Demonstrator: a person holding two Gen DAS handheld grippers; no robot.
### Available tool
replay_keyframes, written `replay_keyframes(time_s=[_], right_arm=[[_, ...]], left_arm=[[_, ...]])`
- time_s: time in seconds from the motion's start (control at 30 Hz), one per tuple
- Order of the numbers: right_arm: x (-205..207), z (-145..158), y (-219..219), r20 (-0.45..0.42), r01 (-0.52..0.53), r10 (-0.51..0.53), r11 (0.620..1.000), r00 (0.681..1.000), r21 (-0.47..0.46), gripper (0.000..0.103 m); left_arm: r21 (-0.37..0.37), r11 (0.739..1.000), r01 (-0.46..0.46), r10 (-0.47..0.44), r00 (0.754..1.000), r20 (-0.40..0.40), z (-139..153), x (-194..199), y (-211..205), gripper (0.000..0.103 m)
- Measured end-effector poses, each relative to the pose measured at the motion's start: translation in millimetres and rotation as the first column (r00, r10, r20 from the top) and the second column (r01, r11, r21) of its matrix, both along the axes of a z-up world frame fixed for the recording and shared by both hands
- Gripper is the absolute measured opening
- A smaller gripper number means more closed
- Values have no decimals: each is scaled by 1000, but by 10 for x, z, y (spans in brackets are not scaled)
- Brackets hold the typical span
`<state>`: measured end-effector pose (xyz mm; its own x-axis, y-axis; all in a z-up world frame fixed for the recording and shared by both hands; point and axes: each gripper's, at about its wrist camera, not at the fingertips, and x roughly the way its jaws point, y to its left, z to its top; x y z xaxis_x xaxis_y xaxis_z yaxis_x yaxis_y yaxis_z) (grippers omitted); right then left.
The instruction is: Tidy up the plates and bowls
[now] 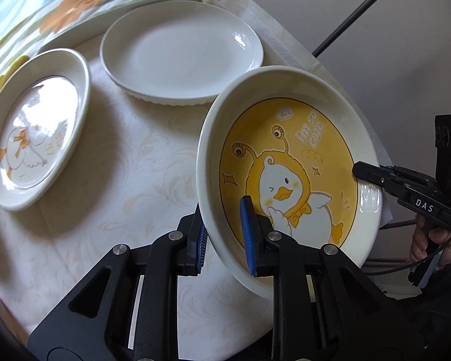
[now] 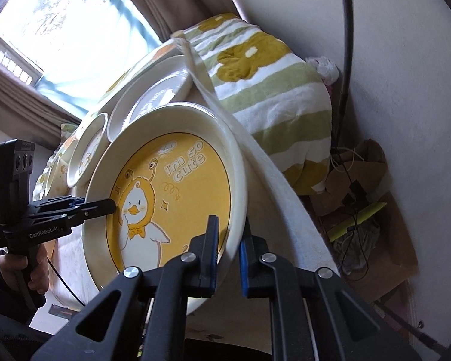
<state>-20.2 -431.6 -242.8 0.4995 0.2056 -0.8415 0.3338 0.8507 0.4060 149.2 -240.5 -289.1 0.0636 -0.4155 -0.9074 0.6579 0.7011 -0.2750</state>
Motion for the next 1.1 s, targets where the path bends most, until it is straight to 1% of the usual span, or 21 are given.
replay_keyframes(time_s=[0.17, 0.27, 0.4, 0.5, 0.57, 0.6, 0.63, 0.7, 0.8, 0.87, 1.0, 1.1], right_arm=[[110, 238, 128, 21, -80, 81, 996, 997, -37, 11], [226, 401, 268, 43, -150, 152, 988, 987, -48, 11], [440, 582, 572, 69, -281, 284, 958, 956, -54, 11], [619, 622, 875, 82, -376, 379, 925, 922, -50, 12], [725, 593, 1103, 81, -428, 430, 903, 899, -41, 12], [776, 560, 1223, 80, -454, 455, 890, 887, -33, 12], [800, 521, 1330, 81, -474, 474, 880, 877, -27, 12], [883, 418, 1545, 77, -512, 511, 859, 856, -11, 12], [955, 277, 1878, 60, -548, 547, 836, 835, 9, 12], [1007, 161, 2089, 45, -568, 567, 823, 823, 22, 12], [1071, -48, 2429, 9, -591, 591, 806, 806, 33, 12], [1071, -160, 2576, -5, -594, 595, 804, 804, 38, 12]], left_arm=[[-34, 996, -82, 83, 996, 29, 270, -159, 338, 18], [-50, 987, -153, 156, 986, 56, 484, -243, 661, 18], [-57, 960, -272, 277, 957, 90, 738, -413, 1137, 18], [-49, 934, -354, 358, 929, 96, 835, -465, 1525, 18], [-37, 916, -400, 401, 911, 100, 857, -490, 1789, 18], [-29, 907, -419, 420, 902, 103, 854, -510, 1916, 18], [-22, 900, -436, 436, 894, 103, 823, -434, 2032, 18], [-7, 884, -468, 466, 879, 102, 764, -468, 2264, 18], [11, 864, -504, 502, 862, 77, 636, -502, 2622, 18], [20, 851, -525, 523, 850, 56, 523, -439, 2775, 18], [37, 838, -545, 544, 839, 25, 301, -467, 3089, 18], [35, 835, -549, 549, 836, 3, 135, -422, 3274, 18]])
